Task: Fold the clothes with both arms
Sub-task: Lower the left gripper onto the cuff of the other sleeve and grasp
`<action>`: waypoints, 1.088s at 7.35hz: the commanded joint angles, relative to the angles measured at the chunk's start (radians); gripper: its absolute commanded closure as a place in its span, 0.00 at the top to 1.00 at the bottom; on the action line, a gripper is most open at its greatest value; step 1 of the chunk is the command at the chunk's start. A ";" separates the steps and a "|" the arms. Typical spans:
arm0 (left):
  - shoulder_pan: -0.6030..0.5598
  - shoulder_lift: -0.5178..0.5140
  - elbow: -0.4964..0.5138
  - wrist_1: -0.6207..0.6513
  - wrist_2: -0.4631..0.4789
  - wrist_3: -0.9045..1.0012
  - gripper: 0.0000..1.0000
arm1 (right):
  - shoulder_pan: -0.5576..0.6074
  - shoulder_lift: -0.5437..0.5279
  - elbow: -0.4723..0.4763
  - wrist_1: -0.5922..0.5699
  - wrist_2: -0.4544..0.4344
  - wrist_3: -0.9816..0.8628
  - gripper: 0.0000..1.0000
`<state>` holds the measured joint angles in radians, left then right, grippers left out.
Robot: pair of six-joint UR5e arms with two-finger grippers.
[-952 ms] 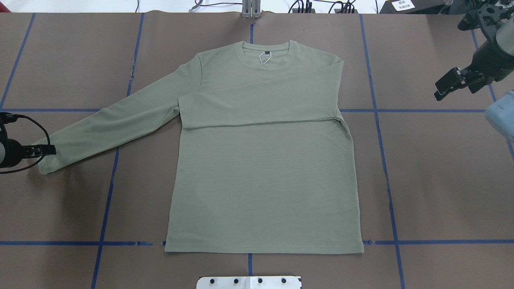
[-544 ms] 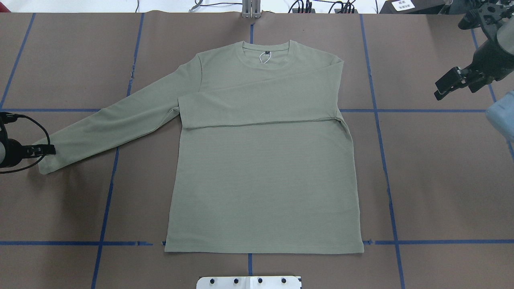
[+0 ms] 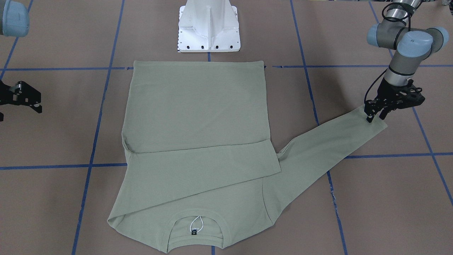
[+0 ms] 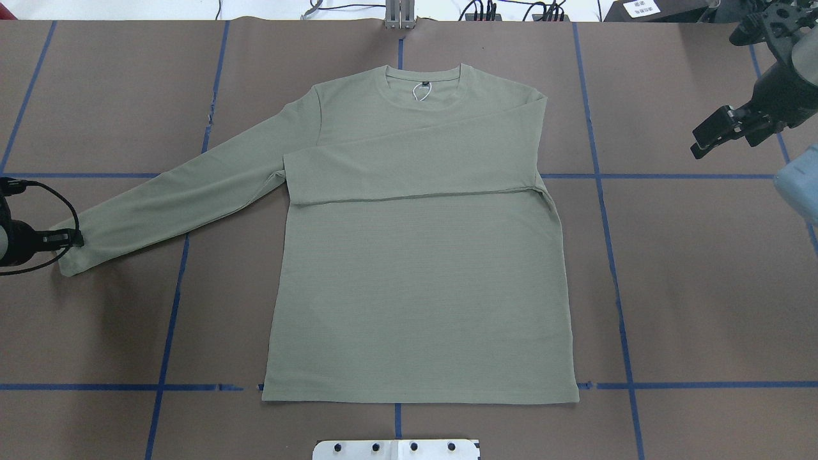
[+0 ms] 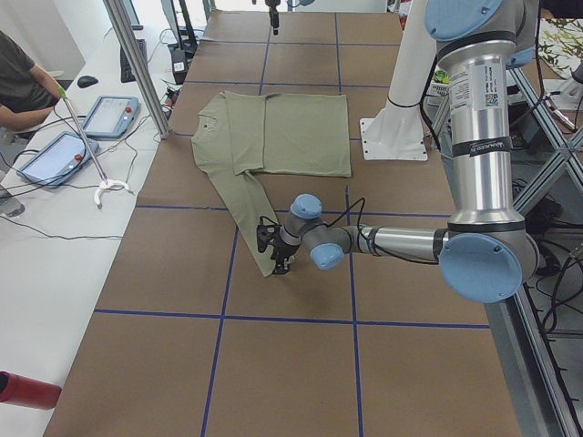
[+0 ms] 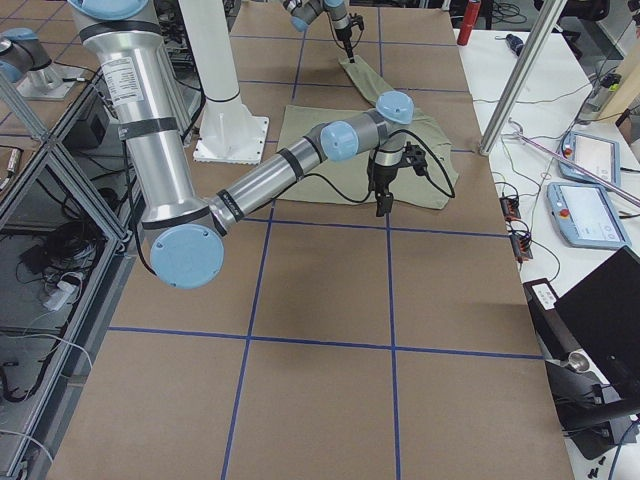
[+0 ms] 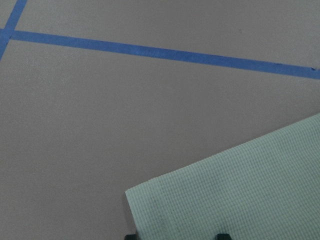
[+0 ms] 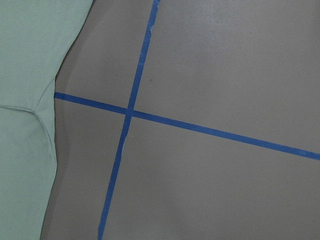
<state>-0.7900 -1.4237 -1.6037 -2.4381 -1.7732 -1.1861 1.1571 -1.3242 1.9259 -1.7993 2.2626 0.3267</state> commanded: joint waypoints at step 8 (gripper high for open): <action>-0.005 0.009 -0.073 0.011 -0.037 -0.055 0.00 | 0.010 -0.006 -0.001 -0.003 0.000 -0.002 1.00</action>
<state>-0.7930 -1.4187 -1.6615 -2.4276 -1.7861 -1.2397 1.1657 -1.3283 1.9252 -1.8022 2.2626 0.3253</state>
